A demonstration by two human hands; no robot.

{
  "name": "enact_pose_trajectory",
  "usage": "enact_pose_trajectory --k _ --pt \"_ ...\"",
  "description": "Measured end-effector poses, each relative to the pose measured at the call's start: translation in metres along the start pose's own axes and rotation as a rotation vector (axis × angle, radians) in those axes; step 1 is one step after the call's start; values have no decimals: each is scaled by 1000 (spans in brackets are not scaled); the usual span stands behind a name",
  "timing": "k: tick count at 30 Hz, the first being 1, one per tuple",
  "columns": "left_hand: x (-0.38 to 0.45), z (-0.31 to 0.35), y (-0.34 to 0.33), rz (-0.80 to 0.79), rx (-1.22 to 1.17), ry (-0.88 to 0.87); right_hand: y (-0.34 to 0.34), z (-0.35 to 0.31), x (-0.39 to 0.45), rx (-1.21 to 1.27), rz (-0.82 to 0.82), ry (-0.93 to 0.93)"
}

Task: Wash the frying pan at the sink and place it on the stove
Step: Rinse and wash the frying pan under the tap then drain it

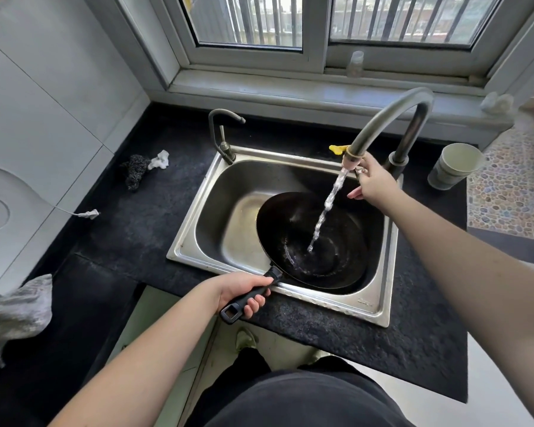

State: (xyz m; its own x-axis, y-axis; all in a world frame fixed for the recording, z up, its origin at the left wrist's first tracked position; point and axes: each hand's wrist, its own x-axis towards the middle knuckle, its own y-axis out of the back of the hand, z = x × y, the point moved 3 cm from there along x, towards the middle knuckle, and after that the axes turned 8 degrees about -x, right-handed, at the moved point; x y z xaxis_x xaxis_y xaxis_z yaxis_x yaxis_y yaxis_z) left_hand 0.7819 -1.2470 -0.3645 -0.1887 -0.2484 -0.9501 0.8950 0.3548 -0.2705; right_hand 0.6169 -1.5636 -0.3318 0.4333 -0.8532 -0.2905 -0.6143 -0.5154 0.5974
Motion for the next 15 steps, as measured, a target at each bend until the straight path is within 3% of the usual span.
enact_pose_trajectory --k 3,9,15 --pt "1 -3 -1 30 12 -3 -5 16 -27 131 70 -61" --pt "0 -7 -8 65 11 -15 -24 47 -88 190 -49 -173" --pt "0 -11 -10 66 18 -34 -48 46 -135 215 -65 -191"
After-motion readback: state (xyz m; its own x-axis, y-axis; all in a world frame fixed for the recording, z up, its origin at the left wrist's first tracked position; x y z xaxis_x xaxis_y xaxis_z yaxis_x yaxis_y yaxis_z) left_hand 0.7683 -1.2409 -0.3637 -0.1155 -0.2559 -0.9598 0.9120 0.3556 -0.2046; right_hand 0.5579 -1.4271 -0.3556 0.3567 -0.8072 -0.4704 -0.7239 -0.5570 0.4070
